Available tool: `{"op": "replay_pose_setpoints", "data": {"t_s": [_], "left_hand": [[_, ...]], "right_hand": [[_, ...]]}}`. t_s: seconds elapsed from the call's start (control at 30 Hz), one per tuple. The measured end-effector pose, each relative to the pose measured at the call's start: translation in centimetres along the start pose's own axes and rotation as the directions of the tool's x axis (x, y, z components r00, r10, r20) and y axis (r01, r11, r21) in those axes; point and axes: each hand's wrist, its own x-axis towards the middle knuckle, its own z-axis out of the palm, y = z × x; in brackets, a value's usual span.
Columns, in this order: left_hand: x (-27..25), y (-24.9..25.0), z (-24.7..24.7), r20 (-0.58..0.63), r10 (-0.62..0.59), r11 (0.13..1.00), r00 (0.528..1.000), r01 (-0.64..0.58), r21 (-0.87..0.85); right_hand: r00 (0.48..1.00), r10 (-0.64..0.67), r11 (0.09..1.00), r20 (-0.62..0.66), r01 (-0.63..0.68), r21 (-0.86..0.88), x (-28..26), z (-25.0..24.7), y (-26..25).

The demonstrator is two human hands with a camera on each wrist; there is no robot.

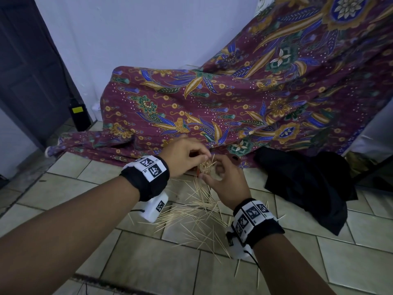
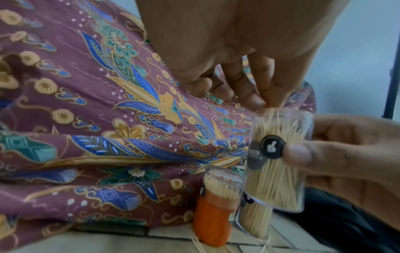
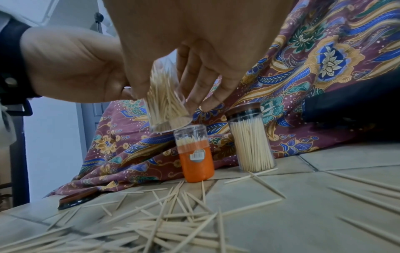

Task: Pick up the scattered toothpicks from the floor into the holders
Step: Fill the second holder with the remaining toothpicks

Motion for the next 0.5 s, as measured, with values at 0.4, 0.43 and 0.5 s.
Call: {"op": "replay_pose_setpoints", "data": {"t_s": [0.4,0.43,0.5], "left_hand": [[-1.8,-1.7,0.8,0.205,0.125,0.930,0.971,-0.187,0.318],[-1.8,-1.7,0.7,0.174,0.133,0.939,0.976,-0.181,0.294],[-1.7,-1.6,0.4,0.127,0.138,0.951,0.982,-0.167,0.259]], "right_hand": [[0.998,-0.054,0.999,-0.029,0.054,0.009,-0.1,-0.2,0.0],[0.998,-0.054,0.999,-0.031,0.054,0.008,-0.2,-0.2,0.0],[0.999,-0.043,0.999,-0.031,0.043,0.004,-0.3,-0.3,0.1]]}}
